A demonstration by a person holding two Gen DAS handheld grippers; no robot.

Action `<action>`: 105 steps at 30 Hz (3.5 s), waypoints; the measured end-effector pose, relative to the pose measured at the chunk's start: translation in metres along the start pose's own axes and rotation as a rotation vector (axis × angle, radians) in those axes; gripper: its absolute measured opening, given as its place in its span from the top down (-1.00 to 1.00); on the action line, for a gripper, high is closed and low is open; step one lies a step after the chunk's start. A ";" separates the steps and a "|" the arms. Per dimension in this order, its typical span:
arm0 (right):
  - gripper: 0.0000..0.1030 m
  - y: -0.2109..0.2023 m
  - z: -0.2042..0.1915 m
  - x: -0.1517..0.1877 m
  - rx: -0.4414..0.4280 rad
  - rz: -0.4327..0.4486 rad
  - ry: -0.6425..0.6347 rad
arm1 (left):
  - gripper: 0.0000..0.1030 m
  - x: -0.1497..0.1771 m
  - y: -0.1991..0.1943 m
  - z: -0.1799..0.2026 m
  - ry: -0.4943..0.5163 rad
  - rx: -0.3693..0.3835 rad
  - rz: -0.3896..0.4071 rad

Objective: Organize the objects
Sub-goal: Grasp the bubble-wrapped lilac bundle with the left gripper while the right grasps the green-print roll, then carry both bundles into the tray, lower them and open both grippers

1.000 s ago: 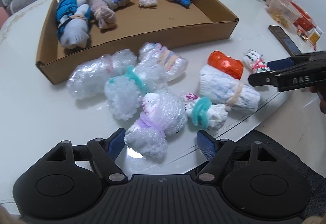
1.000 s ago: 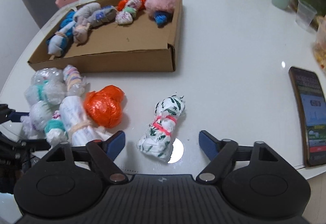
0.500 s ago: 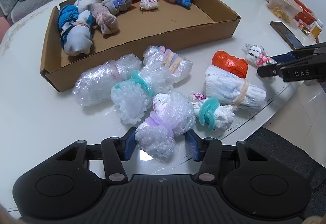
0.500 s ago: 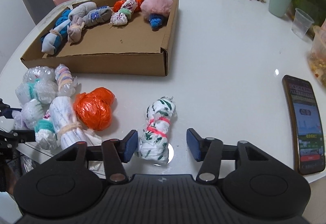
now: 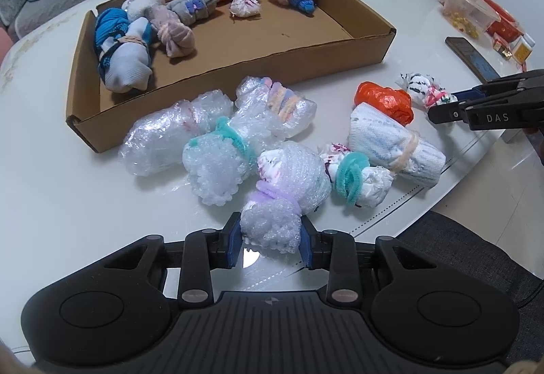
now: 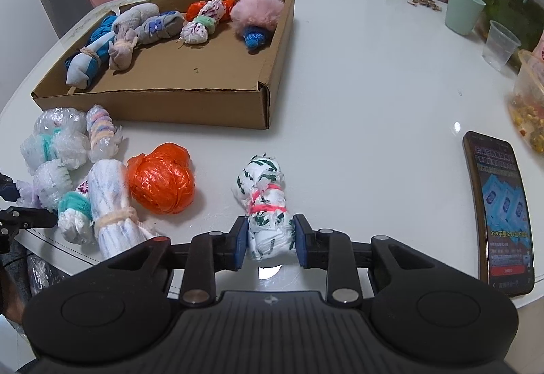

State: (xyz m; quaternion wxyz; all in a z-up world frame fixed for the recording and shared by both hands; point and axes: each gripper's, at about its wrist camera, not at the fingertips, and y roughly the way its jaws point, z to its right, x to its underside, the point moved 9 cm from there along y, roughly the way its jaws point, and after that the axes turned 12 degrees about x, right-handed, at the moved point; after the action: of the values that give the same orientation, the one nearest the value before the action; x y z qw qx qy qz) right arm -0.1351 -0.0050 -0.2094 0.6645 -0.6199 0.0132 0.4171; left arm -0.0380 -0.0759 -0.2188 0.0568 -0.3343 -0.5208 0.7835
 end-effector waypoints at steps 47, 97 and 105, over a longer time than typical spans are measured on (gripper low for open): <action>0.54 -0.038 -0.042 -0.173 -0.108 0.190 -0.085 | 0.26 -0.195 -0.012 -0.048 -0.099 -0.029 0.212; 0.49 0.070 -0.078 -0.159 -0.113 -0.049 -0.150 | -0.03 -0.174 0.070 -0.082 -0.119 -0.078 0.053; 0.36 0.064 -0.074 -0.162 -0.095 -0.045 -0.133 | -0.24 -0.168 0.065 -0.081 -0.113 -0.076 0.045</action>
State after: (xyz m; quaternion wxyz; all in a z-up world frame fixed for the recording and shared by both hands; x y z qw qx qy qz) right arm -0.2400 -0.1616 -0.1927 0.6431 -0.6217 -0.0647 0.4424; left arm 0.1548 -0.1158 -0.2153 -0.0031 -0.3032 -0.5449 0.7818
